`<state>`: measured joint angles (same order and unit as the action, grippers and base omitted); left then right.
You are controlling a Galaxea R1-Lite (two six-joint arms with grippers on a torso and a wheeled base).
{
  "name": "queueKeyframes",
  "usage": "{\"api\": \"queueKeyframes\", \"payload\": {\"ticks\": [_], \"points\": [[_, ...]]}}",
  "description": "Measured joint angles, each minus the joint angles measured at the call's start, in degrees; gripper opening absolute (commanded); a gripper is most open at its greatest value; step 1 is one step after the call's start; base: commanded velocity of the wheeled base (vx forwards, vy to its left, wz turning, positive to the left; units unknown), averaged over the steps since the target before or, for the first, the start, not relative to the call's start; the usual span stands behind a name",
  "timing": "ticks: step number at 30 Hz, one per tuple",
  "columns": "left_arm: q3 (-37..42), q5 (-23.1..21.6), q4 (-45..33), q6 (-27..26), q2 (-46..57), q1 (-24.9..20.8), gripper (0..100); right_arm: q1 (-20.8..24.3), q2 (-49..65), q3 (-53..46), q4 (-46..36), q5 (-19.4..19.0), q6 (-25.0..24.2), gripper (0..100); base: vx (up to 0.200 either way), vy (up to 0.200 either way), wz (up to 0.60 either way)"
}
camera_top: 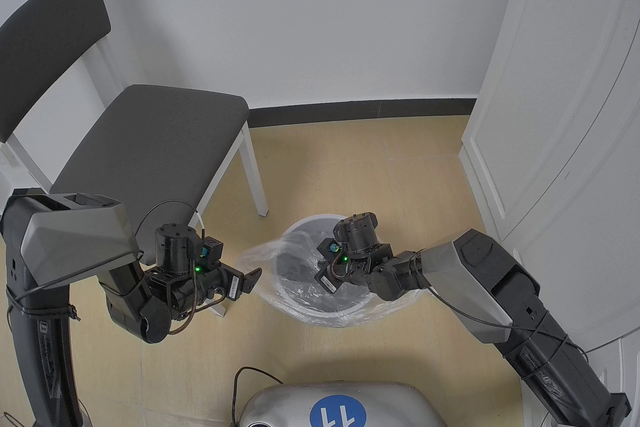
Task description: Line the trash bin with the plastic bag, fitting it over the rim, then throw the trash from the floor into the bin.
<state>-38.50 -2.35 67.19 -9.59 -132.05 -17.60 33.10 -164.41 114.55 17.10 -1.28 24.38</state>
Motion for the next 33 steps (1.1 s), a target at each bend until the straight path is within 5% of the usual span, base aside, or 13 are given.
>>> {"api": "queueKeyframes", "payload": {"ticks": [7,22,33], "points": [[-0.23,0.01,0.02,0.00,-0.04,0.38,100,-0.88,1.44,0.07,1.43,-0.11,-5.96,0,0.000,0.000,0.00],[-0.52,0.01,0.00,0.00,-0.06,0.85,100,-3.02,6.47,0.05,3.67,-0.68,-26.92,0,0.000,0.000,0.00],[-0.55,0.00,0.02,0.02,-0.06,0.85,100,-5.49,8.46,0.02,4.62,-0.38,-28.92,0,0.000,0.000,0.00]]}}
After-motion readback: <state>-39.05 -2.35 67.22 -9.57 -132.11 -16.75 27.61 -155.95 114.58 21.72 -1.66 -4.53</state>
